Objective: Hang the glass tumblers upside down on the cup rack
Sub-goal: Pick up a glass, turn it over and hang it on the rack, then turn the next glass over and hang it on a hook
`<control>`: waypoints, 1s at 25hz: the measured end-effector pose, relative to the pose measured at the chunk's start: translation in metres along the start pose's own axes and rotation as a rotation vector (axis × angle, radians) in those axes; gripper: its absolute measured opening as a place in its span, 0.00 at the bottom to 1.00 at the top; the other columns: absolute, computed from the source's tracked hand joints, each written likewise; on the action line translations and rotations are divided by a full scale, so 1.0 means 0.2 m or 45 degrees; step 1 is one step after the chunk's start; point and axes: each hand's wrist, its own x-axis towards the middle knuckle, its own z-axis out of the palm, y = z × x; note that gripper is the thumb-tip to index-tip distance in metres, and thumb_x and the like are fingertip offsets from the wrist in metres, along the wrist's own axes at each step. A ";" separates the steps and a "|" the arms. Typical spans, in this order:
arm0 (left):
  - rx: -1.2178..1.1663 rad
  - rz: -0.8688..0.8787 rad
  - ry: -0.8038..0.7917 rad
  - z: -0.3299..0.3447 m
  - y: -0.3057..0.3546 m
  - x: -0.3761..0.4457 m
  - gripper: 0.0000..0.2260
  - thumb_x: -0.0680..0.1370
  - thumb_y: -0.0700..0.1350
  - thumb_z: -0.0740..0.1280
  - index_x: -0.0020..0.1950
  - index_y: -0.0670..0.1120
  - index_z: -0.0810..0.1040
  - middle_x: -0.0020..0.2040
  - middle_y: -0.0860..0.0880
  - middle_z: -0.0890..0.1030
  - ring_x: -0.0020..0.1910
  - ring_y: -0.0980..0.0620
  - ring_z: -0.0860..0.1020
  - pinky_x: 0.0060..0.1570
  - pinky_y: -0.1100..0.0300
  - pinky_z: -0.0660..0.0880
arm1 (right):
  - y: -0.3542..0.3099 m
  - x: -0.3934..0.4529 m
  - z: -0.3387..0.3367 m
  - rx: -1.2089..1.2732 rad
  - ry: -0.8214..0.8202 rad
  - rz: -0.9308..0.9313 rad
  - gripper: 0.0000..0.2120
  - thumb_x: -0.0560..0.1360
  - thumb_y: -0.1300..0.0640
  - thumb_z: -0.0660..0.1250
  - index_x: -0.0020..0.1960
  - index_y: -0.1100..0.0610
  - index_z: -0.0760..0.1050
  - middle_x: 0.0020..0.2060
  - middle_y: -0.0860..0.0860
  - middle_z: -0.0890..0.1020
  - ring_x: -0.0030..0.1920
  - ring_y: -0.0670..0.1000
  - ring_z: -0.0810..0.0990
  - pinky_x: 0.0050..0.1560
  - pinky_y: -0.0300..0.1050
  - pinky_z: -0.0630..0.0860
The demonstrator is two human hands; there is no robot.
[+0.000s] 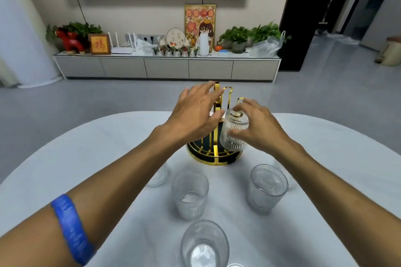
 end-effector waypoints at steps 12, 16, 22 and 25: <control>-0.213 0.119 -0.469 0.13 0.20 -1.04 0.34 0.68 0.60 0.69 0.72 0.64 0.59 0.68 0.59 0.67 0.65 0.56 0.68 0.58 0.61 0.69 | -0.17 -1.05 0.13 0.687 -0.065 0.504 0.05 0.71 0.50 0.71 0.46 0.44 0.78 0.44 0.41 0.83 0.39 0.43 0.81 0.40 0.42 0.77; -0.502 0.083 -0.127 -0.04 0.27 -1.02 0.31 0.62 0.60 0.74 0.62 0.64 0.67 0.58 0.63 0.72 0.57 0.59 0.73 0.52 0.62 0.73 | -0.20 -1.06 -0.01 1.032 -0.472 0.828 0.22 0.68 0.33 0.66 0.49 0.49 0.80 0.39 0.53 0.87 0.33 0.55 0.84 0.32 0.50 0.80; -0.732 0.379 0.209 -0.21 0.38 -0.73 0.29 0.66 0.46 0.78 0.64 0.51 0.71 0.61 0.54 0.73 0.63 0.51 0.74 0.57 0.58 0.73 | -0.25 -0.80 -0.20 2.121 -0.383 0.753 0.22 0.70 0.41 0.69 0.57 0.54 0.83 0.51 0.59 0.85 0.41 0.60 0.83 0.40 0.52 0.81; -1.045 0.195 0.210 -0.23 0.31 -0.46 0.23 0.72 0.53 0.72 0.65 0.54 0.71 0.62 0.56 0.76 0.64 0.57 0.74 0.57 0.67 0.73 | -0.15 -0.54 -0.34 1.886 -0.003 0.615 0.19 0.66 0.41 0.74 0.54 0.48 0.83 0.47 0.51 0.87 0.39 0.57 0.85 0.36 0.50 0.81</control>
